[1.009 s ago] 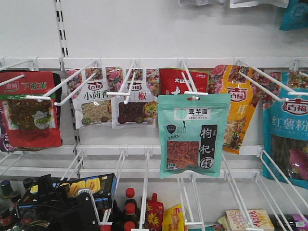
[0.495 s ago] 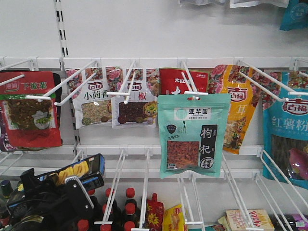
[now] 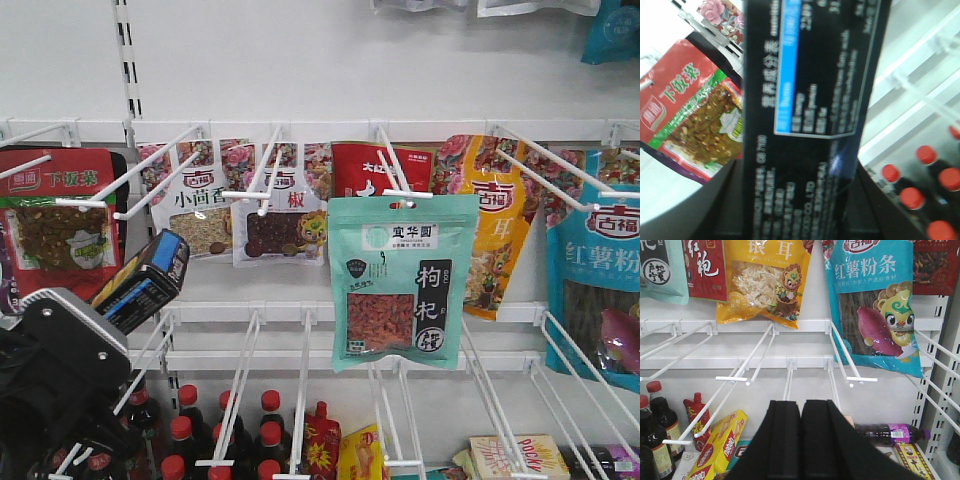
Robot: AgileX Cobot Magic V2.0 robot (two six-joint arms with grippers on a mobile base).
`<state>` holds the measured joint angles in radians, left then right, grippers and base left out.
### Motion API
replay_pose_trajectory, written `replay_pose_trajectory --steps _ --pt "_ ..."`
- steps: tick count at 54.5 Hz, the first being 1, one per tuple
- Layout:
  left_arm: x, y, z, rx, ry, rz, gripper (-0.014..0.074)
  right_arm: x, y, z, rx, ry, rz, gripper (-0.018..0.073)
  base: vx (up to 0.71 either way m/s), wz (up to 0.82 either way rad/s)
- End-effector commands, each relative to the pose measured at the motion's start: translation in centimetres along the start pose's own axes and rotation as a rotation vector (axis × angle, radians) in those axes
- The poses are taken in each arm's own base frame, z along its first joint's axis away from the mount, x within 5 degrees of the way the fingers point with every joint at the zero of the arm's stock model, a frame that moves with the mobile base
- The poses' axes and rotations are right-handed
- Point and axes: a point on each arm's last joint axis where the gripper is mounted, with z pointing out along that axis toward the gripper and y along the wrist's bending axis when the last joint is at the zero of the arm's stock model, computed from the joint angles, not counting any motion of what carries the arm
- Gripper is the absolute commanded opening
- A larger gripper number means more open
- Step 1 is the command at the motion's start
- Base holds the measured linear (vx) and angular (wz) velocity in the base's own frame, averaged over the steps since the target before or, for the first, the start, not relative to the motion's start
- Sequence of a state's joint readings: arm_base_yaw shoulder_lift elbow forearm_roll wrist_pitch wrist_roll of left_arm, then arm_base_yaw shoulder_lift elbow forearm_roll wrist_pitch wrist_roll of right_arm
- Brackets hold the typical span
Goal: Pick snacks and fruit into basket
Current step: 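Pull the held Franzzi box up and back toward the robot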
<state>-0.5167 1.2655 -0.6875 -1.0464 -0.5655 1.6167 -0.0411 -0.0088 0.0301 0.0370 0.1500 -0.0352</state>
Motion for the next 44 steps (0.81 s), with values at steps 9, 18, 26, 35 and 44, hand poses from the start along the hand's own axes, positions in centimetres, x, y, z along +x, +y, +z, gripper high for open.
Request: replay_pose_trajectory --steps 9,18,26,35,44 --pt "-2.2 2.9 -3.9 0.069 -0.095 -0.261 -0.0008 -0.4 0.0 0.0 0.004 -0.083 -0.018 -0.0008 0.00 0.00" --pt "-3.1 3.9 -6.4 0.154 -0.178 -0.359 -0.0008 -0.4 0.0 0.0 0.004 -0.083 -0.018 -0.0008 0.00 0.00" --pt "-3.6 4.7 -8.3 0.197 -0.232 -0.454 -0.0008 -0.4 0.0 0.0 0.004 -0.083 -0.018 -0.0008 0.00 0.00" --pt "-3.6 5.8 -9.8 0.192 -0.255 -0.579 -0.0008 -0.4 0.0 0.0 0.004 -0.083 -0.018 -0.0008 0.00 0.00" --pt "-3.5 6.6 -11.2 0.194 -0.278 -0.687 -0.0008 -0.4 0.0 0.0 0.006 -0.083 -0.036 -0.0008 0.00 0.00"
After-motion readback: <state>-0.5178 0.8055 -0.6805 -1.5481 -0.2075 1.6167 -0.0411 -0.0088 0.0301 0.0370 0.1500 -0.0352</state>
